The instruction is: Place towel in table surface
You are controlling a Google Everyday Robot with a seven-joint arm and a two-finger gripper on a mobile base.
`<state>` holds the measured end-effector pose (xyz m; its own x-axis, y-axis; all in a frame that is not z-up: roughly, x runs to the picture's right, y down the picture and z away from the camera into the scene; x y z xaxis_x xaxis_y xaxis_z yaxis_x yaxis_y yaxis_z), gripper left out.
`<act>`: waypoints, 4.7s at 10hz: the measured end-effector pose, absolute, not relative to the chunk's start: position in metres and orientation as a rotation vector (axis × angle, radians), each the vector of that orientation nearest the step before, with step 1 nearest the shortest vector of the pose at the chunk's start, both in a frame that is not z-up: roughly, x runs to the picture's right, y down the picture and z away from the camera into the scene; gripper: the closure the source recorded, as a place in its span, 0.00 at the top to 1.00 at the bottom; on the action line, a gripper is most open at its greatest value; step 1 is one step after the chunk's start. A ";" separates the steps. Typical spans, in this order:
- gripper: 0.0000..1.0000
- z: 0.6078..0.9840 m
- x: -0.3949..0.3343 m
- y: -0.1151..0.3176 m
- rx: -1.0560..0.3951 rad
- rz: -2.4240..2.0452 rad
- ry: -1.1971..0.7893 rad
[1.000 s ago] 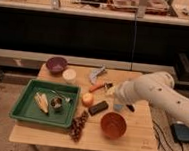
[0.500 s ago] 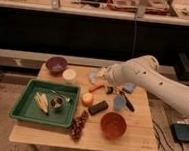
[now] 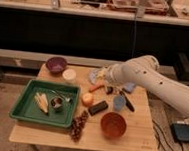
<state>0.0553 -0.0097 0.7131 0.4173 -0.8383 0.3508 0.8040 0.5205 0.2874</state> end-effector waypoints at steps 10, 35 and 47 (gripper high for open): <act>0.34 0.872 0.009 -0.060 -0.060 -1.115 -0.453; 0.80 1.029 -0.006 -0.031 -0.066 -1.155 -0.478; 0.80 0.975 -0.002 -0.074 -0.078 -1.157 -0.475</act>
<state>-0.0016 -0.0743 0.9748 0.3148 -0.8607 0.4001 0.8934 0.4111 0.1814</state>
